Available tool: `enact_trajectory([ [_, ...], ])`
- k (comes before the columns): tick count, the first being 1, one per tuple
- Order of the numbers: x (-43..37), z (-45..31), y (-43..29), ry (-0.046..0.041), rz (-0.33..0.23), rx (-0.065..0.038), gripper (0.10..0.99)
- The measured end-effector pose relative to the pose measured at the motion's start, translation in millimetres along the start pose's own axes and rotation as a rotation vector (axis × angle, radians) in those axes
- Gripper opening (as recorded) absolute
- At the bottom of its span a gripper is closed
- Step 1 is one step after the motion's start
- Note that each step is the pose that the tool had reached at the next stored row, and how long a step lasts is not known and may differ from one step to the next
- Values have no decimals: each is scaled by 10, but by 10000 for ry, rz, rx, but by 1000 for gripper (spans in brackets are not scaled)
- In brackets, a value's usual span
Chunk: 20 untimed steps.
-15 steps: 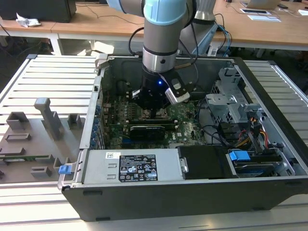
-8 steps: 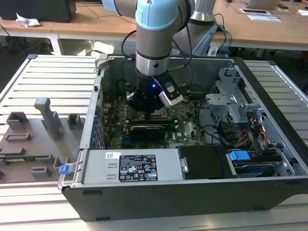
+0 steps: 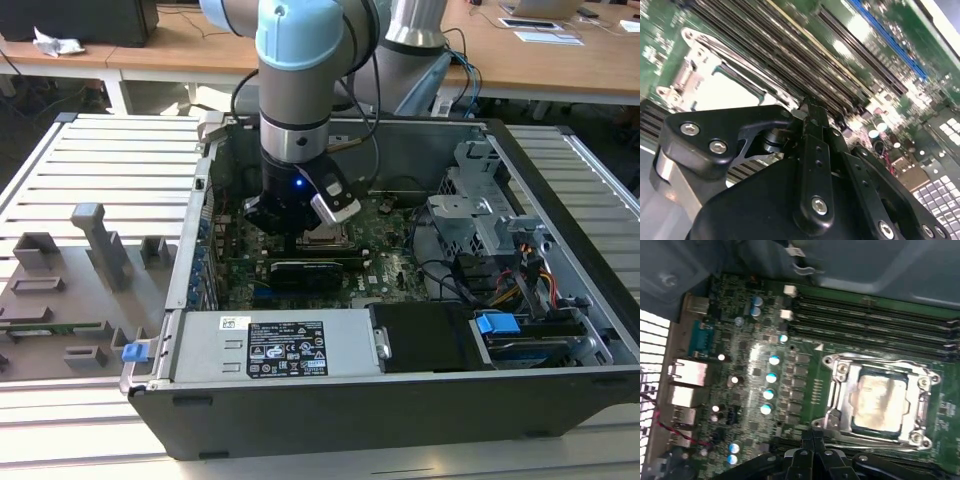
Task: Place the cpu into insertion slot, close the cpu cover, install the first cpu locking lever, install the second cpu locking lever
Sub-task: 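Install the second cpu locking lever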
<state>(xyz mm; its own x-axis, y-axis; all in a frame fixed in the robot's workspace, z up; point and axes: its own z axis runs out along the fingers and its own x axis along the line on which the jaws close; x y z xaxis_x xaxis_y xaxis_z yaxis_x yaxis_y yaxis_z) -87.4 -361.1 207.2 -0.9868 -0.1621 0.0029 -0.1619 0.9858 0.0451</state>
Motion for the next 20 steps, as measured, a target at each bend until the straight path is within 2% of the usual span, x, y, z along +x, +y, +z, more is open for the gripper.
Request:
enact_trajectory([
  [1,27,9,4,-11,-20,-69,106],
  [6,26,55,22,-57,-31,-337,106],
  [8,27,94,21,-53,-34,-378,106],
  [12,31,97,17,-58,-33,-429,106],
  [15,-50,100,8,-70,-33,-491,106],
  [20,-63,99,2,-75,-34,-505,106],
])
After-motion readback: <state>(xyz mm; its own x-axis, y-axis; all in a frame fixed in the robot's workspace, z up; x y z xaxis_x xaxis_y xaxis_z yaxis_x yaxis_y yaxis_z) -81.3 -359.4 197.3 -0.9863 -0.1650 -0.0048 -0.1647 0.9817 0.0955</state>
